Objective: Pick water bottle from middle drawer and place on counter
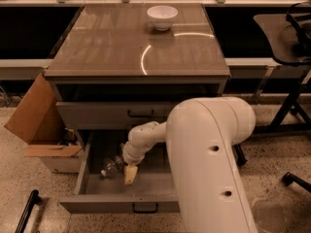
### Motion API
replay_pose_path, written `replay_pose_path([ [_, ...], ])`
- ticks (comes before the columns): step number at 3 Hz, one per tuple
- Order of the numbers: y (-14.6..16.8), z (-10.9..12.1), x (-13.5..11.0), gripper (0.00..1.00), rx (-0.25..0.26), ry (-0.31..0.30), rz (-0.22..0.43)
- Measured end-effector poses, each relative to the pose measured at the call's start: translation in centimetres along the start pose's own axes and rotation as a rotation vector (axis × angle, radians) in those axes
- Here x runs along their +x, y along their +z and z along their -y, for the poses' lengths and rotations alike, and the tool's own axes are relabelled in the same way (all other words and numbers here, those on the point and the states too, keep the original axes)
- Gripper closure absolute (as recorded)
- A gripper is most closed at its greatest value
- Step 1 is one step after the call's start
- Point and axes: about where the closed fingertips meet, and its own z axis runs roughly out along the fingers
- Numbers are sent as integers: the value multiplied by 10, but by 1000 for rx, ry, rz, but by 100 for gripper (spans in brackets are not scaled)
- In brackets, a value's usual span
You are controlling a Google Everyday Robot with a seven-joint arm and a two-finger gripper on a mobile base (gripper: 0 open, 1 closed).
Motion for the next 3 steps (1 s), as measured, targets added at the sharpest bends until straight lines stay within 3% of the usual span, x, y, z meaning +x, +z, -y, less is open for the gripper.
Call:
replay_pose_path([
  [3,22,-8,15,66,-29,55,62],
])
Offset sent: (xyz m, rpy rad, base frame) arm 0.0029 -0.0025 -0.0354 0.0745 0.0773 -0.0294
